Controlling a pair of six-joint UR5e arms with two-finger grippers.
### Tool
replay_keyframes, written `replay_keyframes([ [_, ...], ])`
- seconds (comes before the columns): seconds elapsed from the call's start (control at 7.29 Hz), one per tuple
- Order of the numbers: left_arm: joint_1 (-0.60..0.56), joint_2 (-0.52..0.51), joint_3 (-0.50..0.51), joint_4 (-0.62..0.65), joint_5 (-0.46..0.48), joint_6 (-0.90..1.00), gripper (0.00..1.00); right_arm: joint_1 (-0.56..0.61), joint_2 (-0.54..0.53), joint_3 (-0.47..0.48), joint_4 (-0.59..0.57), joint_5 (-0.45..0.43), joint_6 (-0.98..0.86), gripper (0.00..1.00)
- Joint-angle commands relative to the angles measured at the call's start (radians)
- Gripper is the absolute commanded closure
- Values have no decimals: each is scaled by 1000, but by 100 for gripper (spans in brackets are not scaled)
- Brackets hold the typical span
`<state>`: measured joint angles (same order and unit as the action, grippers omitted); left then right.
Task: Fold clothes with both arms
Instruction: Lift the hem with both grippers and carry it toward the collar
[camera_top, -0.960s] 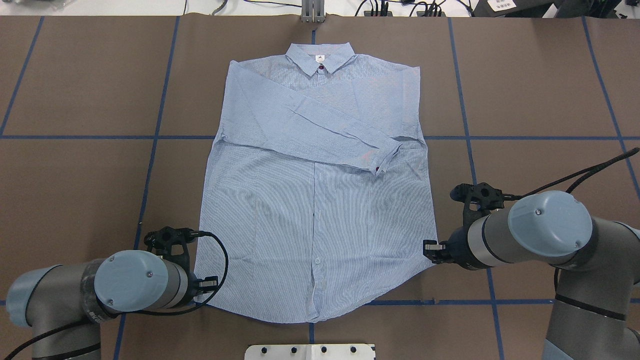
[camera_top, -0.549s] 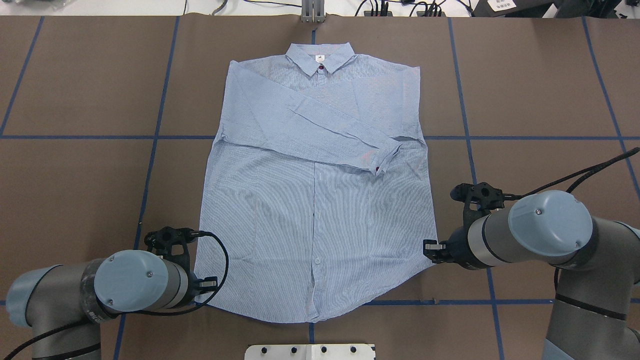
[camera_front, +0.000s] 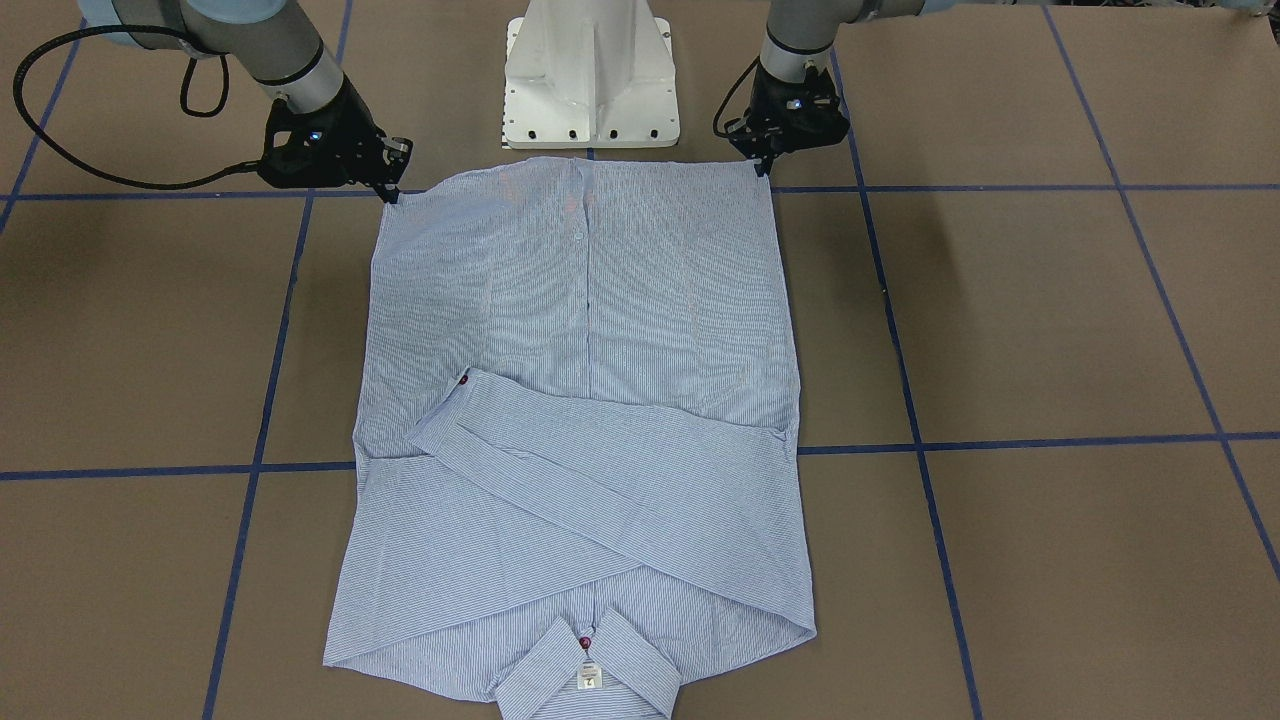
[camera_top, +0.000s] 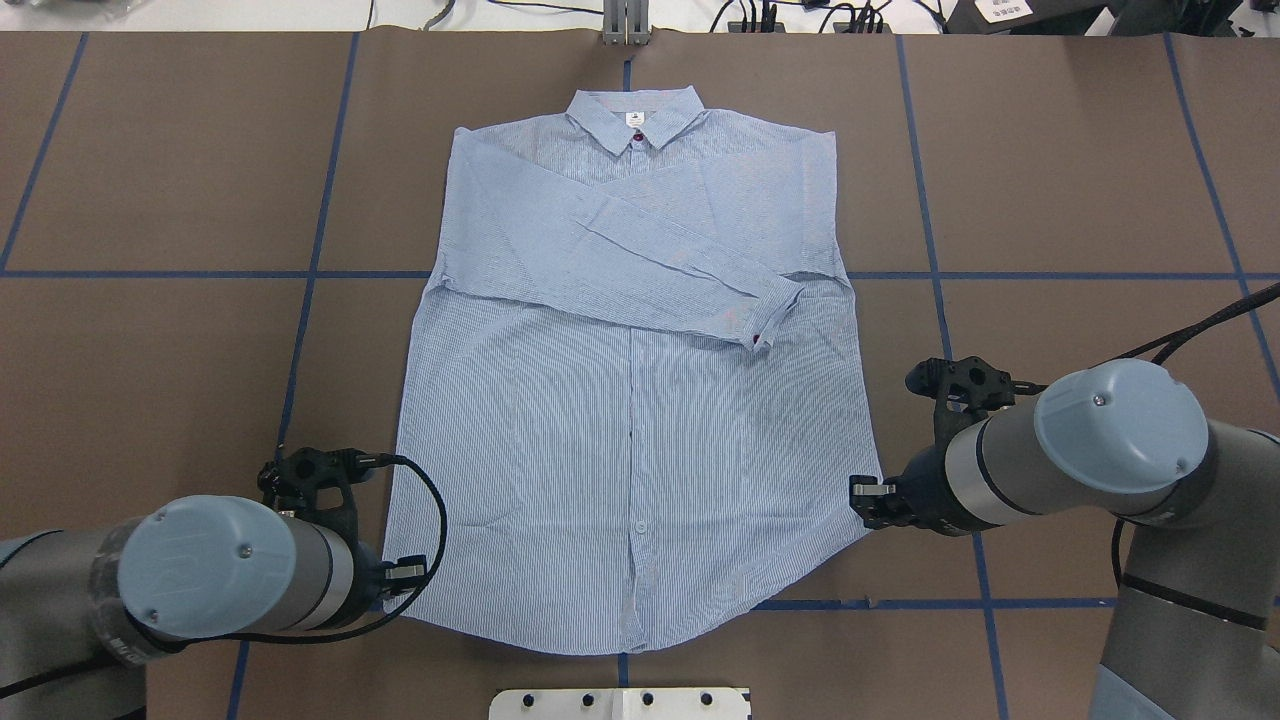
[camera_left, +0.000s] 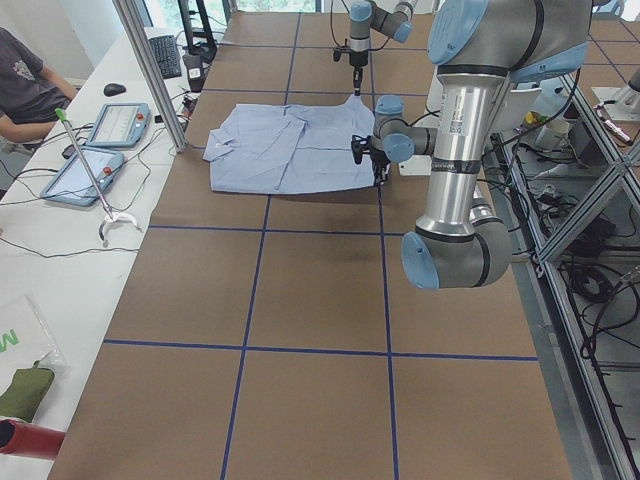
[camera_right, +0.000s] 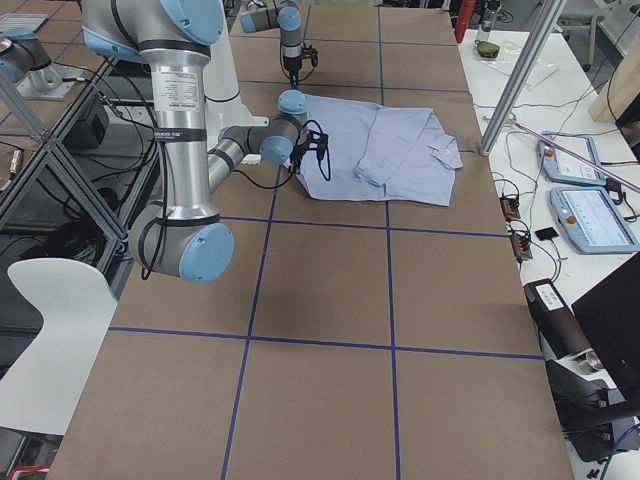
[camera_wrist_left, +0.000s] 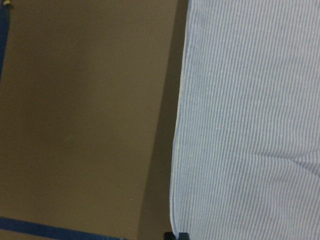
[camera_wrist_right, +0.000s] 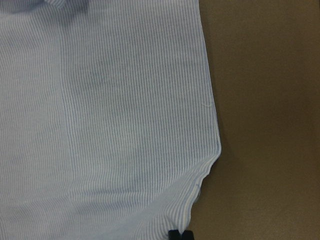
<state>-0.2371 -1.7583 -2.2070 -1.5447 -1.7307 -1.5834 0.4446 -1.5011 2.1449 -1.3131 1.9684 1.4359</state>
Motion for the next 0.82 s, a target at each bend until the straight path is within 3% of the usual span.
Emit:
replay_keyframes([
  [0.0,-1,-10,-147,134,-44,0,100,12,-1,47,2,81,-2,100],
  [0.69,27,-7,-226,247,-96,0,100,107,-24,118,27,315,-12,100],
])
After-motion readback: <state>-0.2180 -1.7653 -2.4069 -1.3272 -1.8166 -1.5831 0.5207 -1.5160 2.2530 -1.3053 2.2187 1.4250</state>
